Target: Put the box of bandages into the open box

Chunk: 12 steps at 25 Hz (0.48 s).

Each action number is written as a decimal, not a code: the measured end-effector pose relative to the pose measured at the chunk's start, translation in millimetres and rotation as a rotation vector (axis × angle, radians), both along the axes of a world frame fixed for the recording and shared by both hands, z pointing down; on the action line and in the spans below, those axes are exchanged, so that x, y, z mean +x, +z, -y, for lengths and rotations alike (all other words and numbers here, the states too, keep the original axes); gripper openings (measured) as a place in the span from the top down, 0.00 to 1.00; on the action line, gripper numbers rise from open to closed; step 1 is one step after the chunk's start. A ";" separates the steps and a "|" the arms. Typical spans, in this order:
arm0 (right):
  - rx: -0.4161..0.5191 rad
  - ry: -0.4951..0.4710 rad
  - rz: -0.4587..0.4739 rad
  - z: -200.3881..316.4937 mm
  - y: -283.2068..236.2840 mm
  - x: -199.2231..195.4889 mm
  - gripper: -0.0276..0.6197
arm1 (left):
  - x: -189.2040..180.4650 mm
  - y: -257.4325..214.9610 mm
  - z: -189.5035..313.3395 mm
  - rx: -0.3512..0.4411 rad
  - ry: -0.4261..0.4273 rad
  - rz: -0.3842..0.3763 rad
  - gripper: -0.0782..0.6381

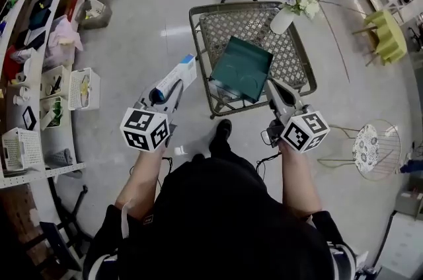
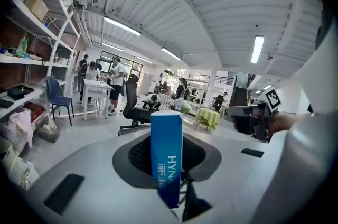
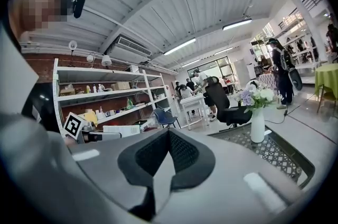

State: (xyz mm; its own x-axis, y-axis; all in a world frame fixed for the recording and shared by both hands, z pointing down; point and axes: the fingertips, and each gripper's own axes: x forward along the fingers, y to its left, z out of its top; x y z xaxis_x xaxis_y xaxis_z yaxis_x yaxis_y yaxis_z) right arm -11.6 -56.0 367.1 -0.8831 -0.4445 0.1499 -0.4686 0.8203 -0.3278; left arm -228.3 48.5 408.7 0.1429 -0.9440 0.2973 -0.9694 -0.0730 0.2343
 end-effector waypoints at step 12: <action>-0.074 -0.043 0.093 112.5 16.2 -1.2 0.94 | 28.7 -12.1 128.5 -0.083 0.074 0.113 0.78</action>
